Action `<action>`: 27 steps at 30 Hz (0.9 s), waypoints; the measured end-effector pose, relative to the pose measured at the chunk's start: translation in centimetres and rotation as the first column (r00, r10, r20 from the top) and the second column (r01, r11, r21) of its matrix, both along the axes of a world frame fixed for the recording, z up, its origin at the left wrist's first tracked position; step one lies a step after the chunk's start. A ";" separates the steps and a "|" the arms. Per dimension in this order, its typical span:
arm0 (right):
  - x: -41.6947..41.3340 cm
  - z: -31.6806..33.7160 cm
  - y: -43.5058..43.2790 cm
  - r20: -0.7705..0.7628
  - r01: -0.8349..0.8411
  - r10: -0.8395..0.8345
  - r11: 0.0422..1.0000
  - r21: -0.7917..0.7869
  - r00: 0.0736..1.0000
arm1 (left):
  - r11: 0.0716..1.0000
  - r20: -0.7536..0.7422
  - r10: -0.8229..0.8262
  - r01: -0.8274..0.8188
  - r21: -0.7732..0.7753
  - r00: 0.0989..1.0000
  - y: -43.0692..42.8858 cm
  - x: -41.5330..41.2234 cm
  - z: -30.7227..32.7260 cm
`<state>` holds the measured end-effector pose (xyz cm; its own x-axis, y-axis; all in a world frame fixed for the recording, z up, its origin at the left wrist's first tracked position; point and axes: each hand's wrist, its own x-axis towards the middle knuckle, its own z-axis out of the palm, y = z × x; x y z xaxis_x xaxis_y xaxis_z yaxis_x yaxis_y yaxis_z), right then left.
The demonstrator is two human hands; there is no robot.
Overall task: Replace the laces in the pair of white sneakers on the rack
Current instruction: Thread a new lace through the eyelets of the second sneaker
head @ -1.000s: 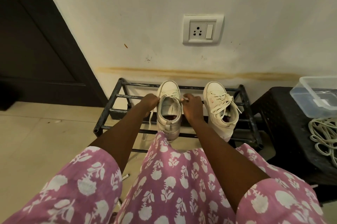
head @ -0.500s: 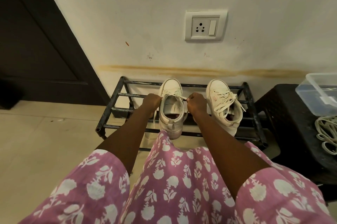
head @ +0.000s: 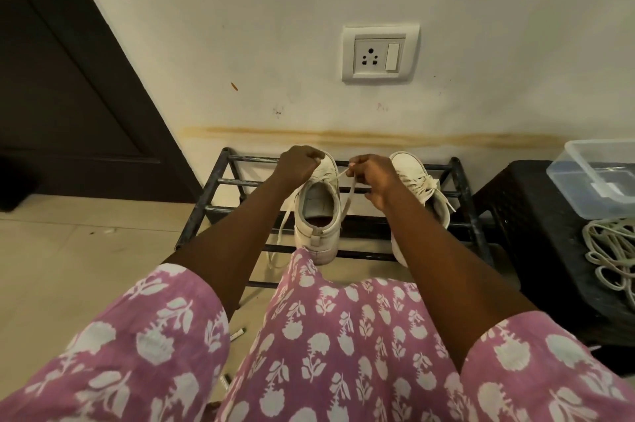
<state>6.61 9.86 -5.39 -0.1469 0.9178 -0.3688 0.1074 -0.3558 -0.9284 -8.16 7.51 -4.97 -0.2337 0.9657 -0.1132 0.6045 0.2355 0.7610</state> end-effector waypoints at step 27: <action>0.3 4.2 -0.7 -0.401 0.051 -0.303 0.847 -0.528 0.865 | 0.988 0.012 -0.152 0.152 -0.019 0.988 0.8 4.7 3.2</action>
<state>6.95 9.15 -1.15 -0.2642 0.6614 -0.7019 -0.3895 -0.7390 -0.5497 -3.50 8.31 -1.74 -0.0833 0.9874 -0.1344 0.6266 0.1568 0.7634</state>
